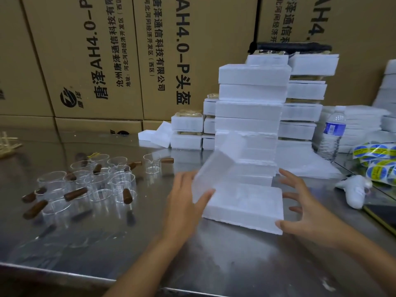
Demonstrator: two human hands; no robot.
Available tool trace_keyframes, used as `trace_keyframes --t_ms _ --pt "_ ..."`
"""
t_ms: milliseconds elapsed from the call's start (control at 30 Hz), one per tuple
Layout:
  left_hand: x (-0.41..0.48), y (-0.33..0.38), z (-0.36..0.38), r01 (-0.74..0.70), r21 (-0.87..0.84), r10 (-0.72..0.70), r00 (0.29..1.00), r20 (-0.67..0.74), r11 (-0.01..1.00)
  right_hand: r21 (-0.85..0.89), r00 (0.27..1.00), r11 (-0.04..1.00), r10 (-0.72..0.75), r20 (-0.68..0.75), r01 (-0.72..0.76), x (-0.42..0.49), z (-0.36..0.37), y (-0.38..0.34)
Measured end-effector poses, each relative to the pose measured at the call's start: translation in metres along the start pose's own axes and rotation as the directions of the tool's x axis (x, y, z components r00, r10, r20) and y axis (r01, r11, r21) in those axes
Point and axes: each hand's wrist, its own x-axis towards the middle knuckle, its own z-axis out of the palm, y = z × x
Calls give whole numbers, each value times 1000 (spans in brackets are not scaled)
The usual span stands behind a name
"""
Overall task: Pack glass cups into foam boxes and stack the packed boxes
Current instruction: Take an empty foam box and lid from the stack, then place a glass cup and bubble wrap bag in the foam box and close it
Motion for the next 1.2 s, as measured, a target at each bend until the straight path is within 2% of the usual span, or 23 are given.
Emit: trace_keyframes --t_ms 67,133,200,333,400,467,567,800,867,933,1033,1100,1200 --pt "5 0 1 237 -207 -255 965 -66 949 -11 999 1000 29 29 -28 -1 -1 5" --pt "11 -3 1 457 -416 -503 864 -1 786 -4 997 999 52 53 -51 -2 -3 11" --pt "15 -8 1 600 -509 -664 744 72 617 11 995 997 73 62 -74 -3 -6 15" --pt "17 -10 -5 785 -503 -787 547 286 363 3 995 997 82 58 -83 -4 -14 21" --pt "17 -9 -9 844 -487 -789 452 416 226 3 994 996 86 64 -87 -3 -16 23" --pt "19 -8 -11 872 -466 -784 392 481 150 17 993 995 94 72 -95 -2 -16 24" --pt "21 -10 -13 902 -386 -793 375 480 192 42 991 992 118 63 -121 0 -11 22" --pt "14 -16 -18 897 -328 -814 418 403 298 31 991 991 132 20 -133 5 -1 20" --pt "12 -20 -18 876 -324 -826 459 327 358 29 992 991 129 11 -130 5 0 19" --pt "11 -26 -18 835 -305 -809 534 247 458 9 992 992 127 4 -127 5 1 16" --pt "11 -32 -15 777 -275 -753 623 210 566 -53 995 993 99 -31 -101 5 3 12" --pt "12 -35 -12 766 -233 -740 641 205 599 -102 996 992 67 -64 -73 6 6 8" --pt "10 -37 -11 792 -152 -751 609 255 591 -150 994 988 18 -106 -34 12 11 -5"
